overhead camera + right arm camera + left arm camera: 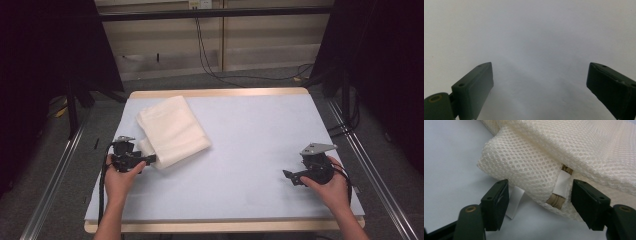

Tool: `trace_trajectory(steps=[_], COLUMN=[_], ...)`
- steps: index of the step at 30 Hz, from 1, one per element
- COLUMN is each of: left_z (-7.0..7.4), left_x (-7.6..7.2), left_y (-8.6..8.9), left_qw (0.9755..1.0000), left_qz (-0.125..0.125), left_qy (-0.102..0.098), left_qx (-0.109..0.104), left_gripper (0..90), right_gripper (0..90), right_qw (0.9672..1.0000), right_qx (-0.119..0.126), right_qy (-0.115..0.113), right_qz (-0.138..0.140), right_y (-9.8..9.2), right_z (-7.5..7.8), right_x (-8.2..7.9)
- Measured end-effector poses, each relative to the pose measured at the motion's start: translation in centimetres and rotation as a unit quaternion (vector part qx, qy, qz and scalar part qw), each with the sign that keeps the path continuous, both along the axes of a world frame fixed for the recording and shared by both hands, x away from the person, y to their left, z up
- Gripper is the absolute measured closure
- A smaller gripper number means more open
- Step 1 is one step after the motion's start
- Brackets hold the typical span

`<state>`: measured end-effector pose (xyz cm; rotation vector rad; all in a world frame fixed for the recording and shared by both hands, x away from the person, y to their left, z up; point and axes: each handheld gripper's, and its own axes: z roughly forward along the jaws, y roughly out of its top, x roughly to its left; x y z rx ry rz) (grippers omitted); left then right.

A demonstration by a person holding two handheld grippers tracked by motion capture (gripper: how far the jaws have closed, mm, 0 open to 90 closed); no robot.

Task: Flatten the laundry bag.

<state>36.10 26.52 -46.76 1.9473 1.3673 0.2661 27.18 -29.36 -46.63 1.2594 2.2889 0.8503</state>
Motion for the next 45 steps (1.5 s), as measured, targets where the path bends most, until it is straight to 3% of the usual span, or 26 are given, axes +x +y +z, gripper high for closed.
trace_trajectory(steps=[1,2,3,5,7,8,11,14,16,18,21,22,23,24,26,28,30,32,33,34,36,40,43,45], left_z=[0.0,0.0,0.1,0.6,0.7,0.7,1.0,1.1,1.4,1.5,1.4,1.3,1.2,0.9,0.5,0.1,-0.2,-0.3,-0.4,-0.3,-0.3,0.1,0.9,1.7], left_x=[0.0,0.0,-0.1,-0.2,-0.1,-0.1,-0.1,0.0,-0.1,0.0,0.4,0.7,1.0,1.3,1.7,1.8,1.7,1.7,1.7,1.6,1.6,1.7,1.6,1.5], left_y=[0.0,0.0,-0.1,-0.4,-0.5,-0.5,-0.6,-0.7,-0.5,-0.2,0.0,0.0,0.0,0.0,-0.3,-0.5,-0.7,-0.8,-0.8,-0.9,-1.1,-1.2,-1.2,-1.3], left_qw=[1.0000,1.0000,0.9999,0.9999,0.9999,0.9999,0.9997,0.9997,0.9994,0.9988,0.9985,0.9975,0.9971,0.9978,0.9979,0.9984,0.9991,0.9994,0.9995,0.9996,0.9998,0.9996,0.9996,0.9994], left_qz=[-0.002,-0.006,-0.006,-0.015,-0.013,-0.014,-0.022,-0.021,-0.017,0.003,0.022,0.035,0.046,0.051,0.046,0.051,0.040,0.035,0.030,0.025,0.020,0.024,0.026,0.032], left_qy=[-0.001,0.001,0.003,-0.003,-0.002,-0.003,0.002,0.004,0.001,-0.004,-0.007,-0.011,-0.017,-0.014,-0.006,-0.001,-0.005,-0.007,-0.006,-0.003,-0.002,0.014,0.011,0.008], left_qx=[0.002,0.002,-0.011,0.008,0.004,-0.002,0.007,0.010,0.031,0.050,0.050,0.059,0.057,0.039,0.045,0.025,0.009,0.003,-0.007,-0.009,-0.008,-0.008,0.000,-0.007], left_gripper=[43.4,43.4,57.8,65.1,67.1,76.7,90.0,90.0,89.2,65.7,48.7,48.7,41.7,37.4,35.2,39.3,52.2,56.7,71.4,71.4,80.9,87.8,88.9,89.6], right_gripper=[7.2,7.2,7.4,7.7,7.7,7.8,7.9,7.9,7.9,7.9,8.1,8.1,8.2,8.2,8.2,8.2,8.4,8.4,8.5,8.5,8.6,8.6,8.6,8.6], right_qw=[1.0000,1.0000,1.0000,1.0000,1.0000,1.0000,1.0000,1.0000,0.9999,1.0000,0.9999,0.9999,0.9999,0.9999,0.9999,0.9999,0.9998,0.9998,0.9998,0.9998,0.9998,0.9999,0.9999,0.9999], right_qx=[-0.001,-0.001,-0.006,-0.003,-0.003,-0.005,-0.006,-0.006,-0.008,-0.008,-0.009,-0.009,-0.010,-0.009,-0.010,-0.011,-0.011,-0.012,-0.013,-0.013,-0.012,-0.009,-0.010,-0.010], right_qy=[-0.001,-0.001,-0.003,0.001,0.001,0.000,0.001,0.003,-0.002,0.000,-0.001,-0.001,0.000,-0.001,0.005,0.004,0.003,0.003,0.005,0.005,0.003,0.005,0.004,0.004], right_qz=[0.003,0.003,0.004,0.004,0.005,0.008,0.007,0.005,0.006,0.004,0.005,0.005,0.006,0.010,0.008,0.010,0.013,0.013,0.013,0.013,0.013,0.013,0.011,0.013], right_y=[0.0,0.0,0.0,0.0,0.0,0.0,0.0,0.0,-0.1,-0.1,-0.1,-0.1,-0.1,0.0,0.0,0.0,-0.1,-0.1,-0.1,-0.1,0.0,0.0,-0.1,-0.1], right_z=[0.0,0.0,-0.1,-0.1,-0.2,-0.2,-0.1,-0.1,-0.2,-0.1,-0.2,-0.2,-0.2,-0.3,-0.3,-0.3,-0.4,-0.4,-0.4,-0.4,-0.4,-0.3,-0.3,-0.3], right_x=[0.0,0.0,0.1,0.0,0.0,0.1,0.0,0.0,0.0,0.0,0.0,0.0,0.0,0.1,0.0,0.0,0.1,0.1,0.1,0.1,0.0,0.0,0.0,0.0])
